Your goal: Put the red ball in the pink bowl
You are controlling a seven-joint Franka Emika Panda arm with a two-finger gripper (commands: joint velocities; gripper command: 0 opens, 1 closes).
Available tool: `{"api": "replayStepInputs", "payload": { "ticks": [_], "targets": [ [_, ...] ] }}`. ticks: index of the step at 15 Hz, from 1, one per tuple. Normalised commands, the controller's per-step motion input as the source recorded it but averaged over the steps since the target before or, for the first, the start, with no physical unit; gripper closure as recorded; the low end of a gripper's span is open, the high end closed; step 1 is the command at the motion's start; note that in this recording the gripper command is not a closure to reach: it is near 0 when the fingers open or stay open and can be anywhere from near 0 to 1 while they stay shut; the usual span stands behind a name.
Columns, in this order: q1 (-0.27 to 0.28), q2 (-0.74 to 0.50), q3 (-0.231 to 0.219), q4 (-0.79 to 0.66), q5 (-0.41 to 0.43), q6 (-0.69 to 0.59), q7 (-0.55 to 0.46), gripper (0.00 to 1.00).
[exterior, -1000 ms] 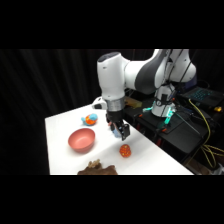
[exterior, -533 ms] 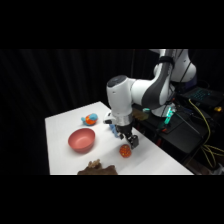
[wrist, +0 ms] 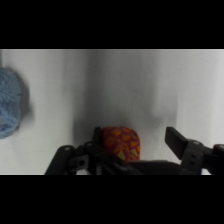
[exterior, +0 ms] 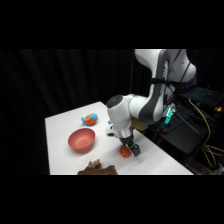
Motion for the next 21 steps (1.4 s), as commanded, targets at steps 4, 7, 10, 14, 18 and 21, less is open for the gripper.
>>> {"api": "replayStepInputs", "payload": {
  "ticks": [4,7,10,14,18,21],
  "targets": [
    [-0.170,0.14,0.085,0.25,0.129,-0.07,-0.24,1.00],
    [-0.081,0.00,0.037,0.15,0.082,-0.06,-0.14,1.00],
    [-0.045,-0.21,-0.004,0.01,0.058,-0.10,-0.06,0.29],
    [-0.041,-0.45,-0.064,-0.12,0.016,-0.19,-0.01,0.29],
    [-0.096,-0.22,-0.144,0.25,-0.074,-0.40,-0.06,0.29],
    [-0.080,0.18,-0.127,0.63,-0.124,-0.45,-0.06,0.29]
  ]
}}
